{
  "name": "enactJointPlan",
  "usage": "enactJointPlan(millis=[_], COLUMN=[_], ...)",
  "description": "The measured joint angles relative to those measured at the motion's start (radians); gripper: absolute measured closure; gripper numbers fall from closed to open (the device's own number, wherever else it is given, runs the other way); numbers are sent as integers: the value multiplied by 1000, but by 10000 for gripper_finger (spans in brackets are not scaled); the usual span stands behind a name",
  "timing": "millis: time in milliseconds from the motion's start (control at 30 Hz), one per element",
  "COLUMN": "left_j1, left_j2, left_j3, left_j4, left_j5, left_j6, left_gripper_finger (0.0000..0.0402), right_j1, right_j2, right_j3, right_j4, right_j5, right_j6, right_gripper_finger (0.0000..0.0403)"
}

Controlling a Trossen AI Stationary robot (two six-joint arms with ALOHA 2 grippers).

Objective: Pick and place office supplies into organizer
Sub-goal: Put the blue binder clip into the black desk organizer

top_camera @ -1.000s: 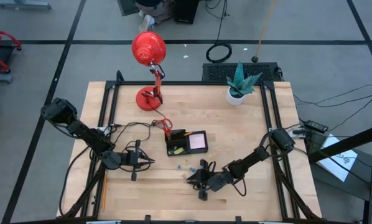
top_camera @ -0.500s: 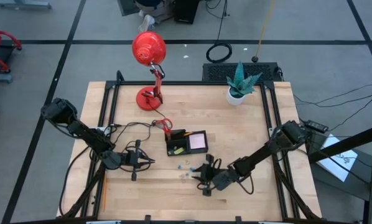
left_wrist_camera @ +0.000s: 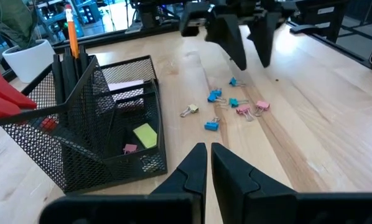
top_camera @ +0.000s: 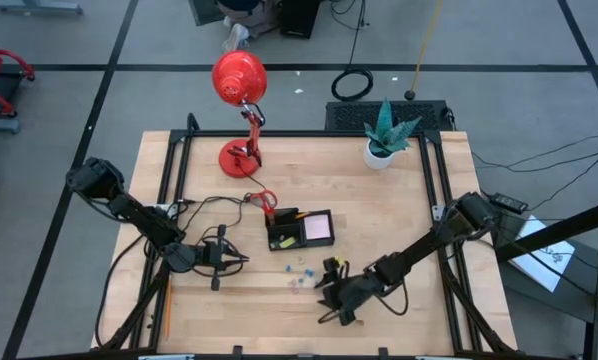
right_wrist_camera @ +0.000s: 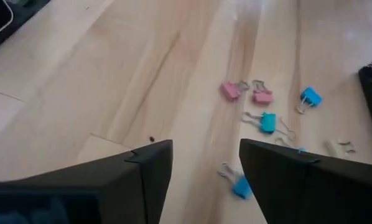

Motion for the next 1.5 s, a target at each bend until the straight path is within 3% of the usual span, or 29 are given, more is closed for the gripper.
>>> enactJointPlan(millis=[100,367,700,1500], left_j1=[0,0,0,48], left_j2=[0,0,0,0], left_j3=[0,0,0,0], left_j4=[-1,-1,-3,-24], left_j5=[0,-1,-1,0], left_j6=[2,29,36,24], left_gripper_finger=[371,371,371,371], right_j1=[-29,-130,-218,-242], right_j2=[-42,-58,-49,32], right_j3=[0,1,1,-42], right_j4=[-35,-72,-74,-25], right_j5=[-46,-314,-477,-505], right_j6=[-37,-124,-271,-345], right_gripper_finger=[225,210,195,195])
